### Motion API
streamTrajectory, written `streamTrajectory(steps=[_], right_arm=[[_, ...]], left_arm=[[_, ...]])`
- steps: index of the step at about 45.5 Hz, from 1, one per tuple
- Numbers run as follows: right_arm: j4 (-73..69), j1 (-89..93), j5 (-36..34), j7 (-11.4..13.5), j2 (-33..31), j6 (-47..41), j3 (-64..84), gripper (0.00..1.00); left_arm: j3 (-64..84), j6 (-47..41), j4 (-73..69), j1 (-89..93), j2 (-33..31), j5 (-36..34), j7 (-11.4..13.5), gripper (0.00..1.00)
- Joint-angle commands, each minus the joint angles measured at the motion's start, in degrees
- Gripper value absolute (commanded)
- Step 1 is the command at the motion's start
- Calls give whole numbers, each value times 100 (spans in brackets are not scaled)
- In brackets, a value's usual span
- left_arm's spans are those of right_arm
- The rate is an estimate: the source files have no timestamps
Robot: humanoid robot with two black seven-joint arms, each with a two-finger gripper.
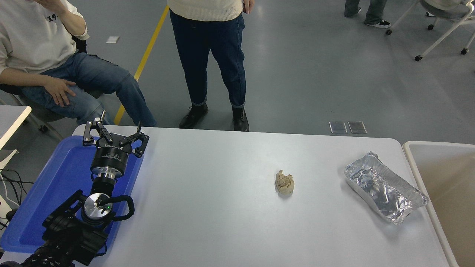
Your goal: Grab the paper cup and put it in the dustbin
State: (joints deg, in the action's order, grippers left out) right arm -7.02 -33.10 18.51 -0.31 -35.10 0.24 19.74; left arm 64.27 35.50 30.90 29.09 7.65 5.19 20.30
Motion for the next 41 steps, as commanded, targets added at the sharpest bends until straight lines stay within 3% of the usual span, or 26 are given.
streamTrajectory(steps=[1,8,28,32,41], right_arm=[[-36,-12,-5,-4,12,283,-23,73],[-264,-74,-5,-4,3,283,-23,85],[-2277,-539,-5,-4,-1156,213,117,92],[-2646,-724,-5,-4,-1315,213,354,98],[-3595,-1549,-14,-4,-1648,178,1417,100]], left_arm=[[-2,1,-5,0,0,0,0,100],[-2,1,4,0,0,0,0,100],[-2,1,4,9,0,0,0,100],[-2,1,4,9,0,0,0,100],[-2,1,4,9,0,0,-9,100]])
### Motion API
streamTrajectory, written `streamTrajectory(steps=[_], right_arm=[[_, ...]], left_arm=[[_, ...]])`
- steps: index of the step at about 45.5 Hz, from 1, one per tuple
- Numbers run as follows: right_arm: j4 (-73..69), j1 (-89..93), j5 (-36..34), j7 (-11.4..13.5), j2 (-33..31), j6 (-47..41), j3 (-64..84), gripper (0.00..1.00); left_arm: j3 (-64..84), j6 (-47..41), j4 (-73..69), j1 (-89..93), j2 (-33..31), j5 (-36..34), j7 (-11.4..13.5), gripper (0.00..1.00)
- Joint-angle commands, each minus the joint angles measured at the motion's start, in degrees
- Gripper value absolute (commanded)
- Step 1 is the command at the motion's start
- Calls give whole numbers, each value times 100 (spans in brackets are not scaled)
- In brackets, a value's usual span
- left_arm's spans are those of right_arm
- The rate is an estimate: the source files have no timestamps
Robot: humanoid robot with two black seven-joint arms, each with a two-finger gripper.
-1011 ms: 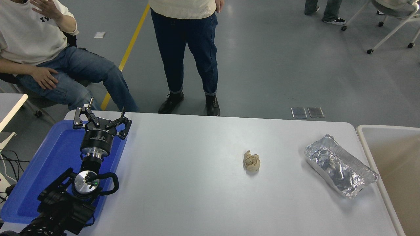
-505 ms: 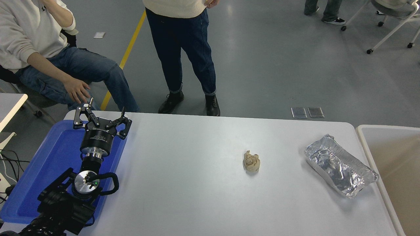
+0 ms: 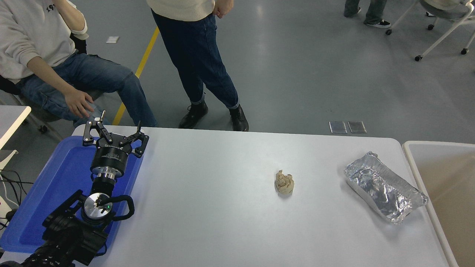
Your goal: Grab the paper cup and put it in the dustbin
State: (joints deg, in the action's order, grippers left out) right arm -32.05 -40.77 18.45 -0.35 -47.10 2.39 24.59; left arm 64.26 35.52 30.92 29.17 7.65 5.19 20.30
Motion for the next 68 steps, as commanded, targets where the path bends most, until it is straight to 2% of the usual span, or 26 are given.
streamTrajectory(steps=[1,9,17,27,36,41,51,68], right_arm=[[-1232,-931,-8,0,-501,-46,1072,100],[-2322,-2135,-8,0,-836,-361,2197,100],[-2911,-3322,0,0,-845,-1082,3270,100],[-3184,-4649,9,0,-810,-2681,4290,100],[-3202,-5432,0,9,-748,-4114,4537,100],[-3219,-5801,9,9,-415,-4739,4800,100],[-3219,-7189,0,9,754,-4739,5811,100],[-3597,-8816,396,17,887,-4739,5724,100]], left_arm=[[-2,-1,2,1,0,0,-9,100],[-2,-1,2,1,0,0,-9,100],[-2,-1,2,1,0,0,-9,100],[-2,8,2,1,0,0,-9,100],[-2,-1,2,1,0,0,-9,100],[-2,-1,2,1,0,0,-9,100],[-2,-1,2,1,0,0,-9,100],[7,-1,-7,-7,0,0,0,100]])
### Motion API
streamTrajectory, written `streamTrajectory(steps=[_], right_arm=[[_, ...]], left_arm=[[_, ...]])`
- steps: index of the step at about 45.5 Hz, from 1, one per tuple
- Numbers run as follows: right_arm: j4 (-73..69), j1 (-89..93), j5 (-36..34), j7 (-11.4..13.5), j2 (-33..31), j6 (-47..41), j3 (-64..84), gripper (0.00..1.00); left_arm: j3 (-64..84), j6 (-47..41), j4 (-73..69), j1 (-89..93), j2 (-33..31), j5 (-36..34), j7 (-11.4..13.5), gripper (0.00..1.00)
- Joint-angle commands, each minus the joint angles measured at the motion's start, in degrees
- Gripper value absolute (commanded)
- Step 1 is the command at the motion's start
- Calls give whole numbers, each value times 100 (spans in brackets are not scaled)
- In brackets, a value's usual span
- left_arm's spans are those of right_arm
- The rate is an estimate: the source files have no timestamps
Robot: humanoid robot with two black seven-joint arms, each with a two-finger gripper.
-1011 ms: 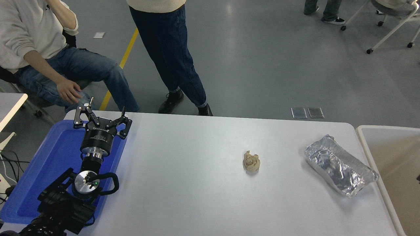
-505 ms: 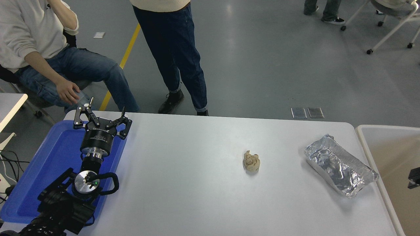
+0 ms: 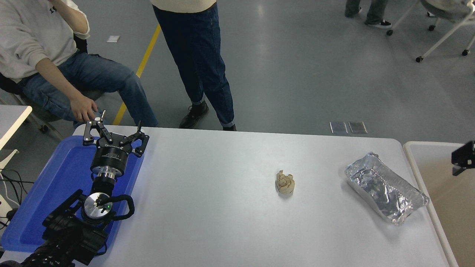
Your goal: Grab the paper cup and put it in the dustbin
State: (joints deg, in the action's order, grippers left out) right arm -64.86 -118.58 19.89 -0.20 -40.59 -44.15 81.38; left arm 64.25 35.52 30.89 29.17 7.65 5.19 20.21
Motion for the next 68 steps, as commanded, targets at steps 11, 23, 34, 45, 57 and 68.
streamTrajectory(steps=[11,23,34,45,57,68], right_arm=[[-783,-1369,358,3,833,-85,-667,100],[-756,-1334,235,3,1509,-85,-1537,100],[-756,-1158,199,3,2239,-85,-1687,100],[-791,-1158,190,-6,2231,-85,-1626,100],[-774,-1211,138,-6,1897,-85,-941,100],[-774,-1343,-205,-15,1756,-85,-254,100]], left_arm=[[9,-2,-4,-16,0,9,18,100],[9,-10,-4,-16,0,9,26,100],[9,-1,-4,-7,0,0,18,100],[9,-1,-4,-7,0,0,9,100],[0,-1,5,-7,0,0,0,100],[0,-1,5,-7,0,0,0,100]])
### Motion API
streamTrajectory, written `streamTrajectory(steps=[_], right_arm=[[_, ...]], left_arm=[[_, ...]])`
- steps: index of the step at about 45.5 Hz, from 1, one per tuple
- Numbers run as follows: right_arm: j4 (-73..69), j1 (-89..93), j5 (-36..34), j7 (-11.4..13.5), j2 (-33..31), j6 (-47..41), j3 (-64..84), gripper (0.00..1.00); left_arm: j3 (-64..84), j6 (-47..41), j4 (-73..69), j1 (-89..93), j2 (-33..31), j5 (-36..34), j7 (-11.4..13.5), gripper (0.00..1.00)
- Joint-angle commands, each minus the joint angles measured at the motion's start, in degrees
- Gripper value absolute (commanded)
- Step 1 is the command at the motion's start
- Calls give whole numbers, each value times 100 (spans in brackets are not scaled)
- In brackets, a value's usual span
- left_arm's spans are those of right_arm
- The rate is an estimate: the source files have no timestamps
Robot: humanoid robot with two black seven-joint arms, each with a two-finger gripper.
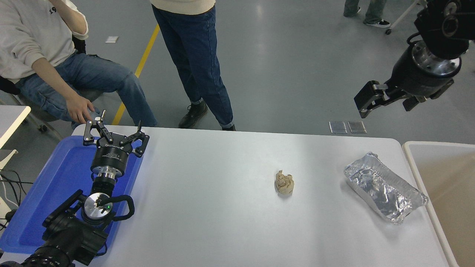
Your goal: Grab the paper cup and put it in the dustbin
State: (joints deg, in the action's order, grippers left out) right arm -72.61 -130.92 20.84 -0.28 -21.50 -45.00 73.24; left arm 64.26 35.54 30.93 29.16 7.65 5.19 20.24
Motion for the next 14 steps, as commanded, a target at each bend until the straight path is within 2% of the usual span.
streamTrajectory(steps=[1,14], right_arm=[[1,-127,-326,-7,-162,0,568,100],[1,-118,-379,2,-135,0,560,100]], left_arm=[[-1,-3,-8,-7,0,0,7,100],[-1,-3,1,-7,0,0,7,100]])
